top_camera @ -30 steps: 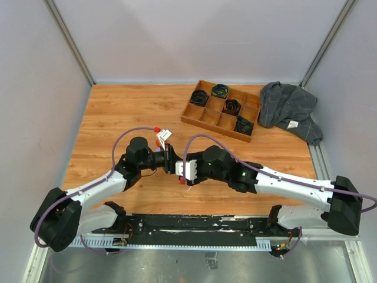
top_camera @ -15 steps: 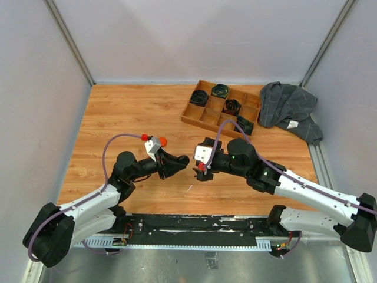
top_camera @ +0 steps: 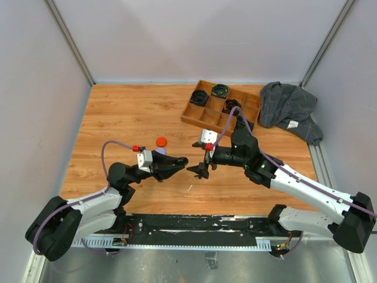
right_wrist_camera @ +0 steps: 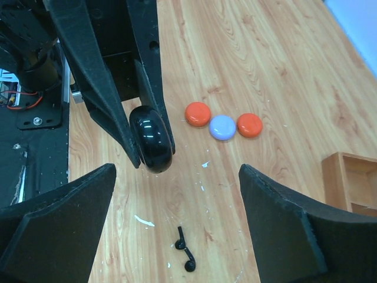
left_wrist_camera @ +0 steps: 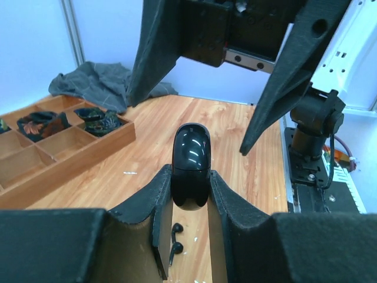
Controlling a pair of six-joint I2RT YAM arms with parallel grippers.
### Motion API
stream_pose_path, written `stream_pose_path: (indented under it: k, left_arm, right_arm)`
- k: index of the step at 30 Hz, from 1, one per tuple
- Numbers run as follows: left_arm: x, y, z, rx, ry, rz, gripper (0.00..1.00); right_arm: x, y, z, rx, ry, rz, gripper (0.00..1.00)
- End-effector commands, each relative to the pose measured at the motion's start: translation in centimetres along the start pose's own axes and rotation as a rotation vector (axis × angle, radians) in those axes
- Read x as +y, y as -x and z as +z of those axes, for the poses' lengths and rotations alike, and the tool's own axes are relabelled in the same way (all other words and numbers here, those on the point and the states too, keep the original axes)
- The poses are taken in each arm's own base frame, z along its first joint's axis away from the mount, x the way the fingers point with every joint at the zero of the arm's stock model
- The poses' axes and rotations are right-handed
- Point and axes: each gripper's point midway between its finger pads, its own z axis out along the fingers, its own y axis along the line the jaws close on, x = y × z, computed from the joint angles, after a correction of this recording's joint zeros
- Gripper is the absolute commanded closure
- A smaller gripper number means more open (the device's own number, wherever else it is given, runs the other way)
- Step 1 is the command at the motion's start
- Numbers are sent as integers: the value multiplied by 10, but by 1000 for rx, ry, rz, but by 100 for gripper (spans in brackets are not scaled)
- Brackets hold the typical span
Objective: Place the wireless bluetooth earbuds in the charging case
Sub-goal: Open the charging case.
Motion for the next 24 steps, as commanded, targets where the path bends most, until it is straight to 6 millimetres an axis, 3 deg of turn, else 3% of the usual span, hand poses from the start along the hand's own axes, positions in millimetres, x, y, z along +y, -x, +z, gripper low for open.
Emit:
stream_pose_path:
  k: [1, 9, 24]
  left_arm:
    - [-9, 16, 0, -80, -55, 137, 100]
    - [-16, 8, -5, -63, -89, 184, 100]
    - [-24, -9, -8, -15, -141, 138, 100]
  right_arm:
    - [-4, 17, 4, -58, 15, 54, 13]
    - [-7, 11, 15, -51, 24, 93, 13]
    - [-30, 20, 8, -72, -68, 165, 14]
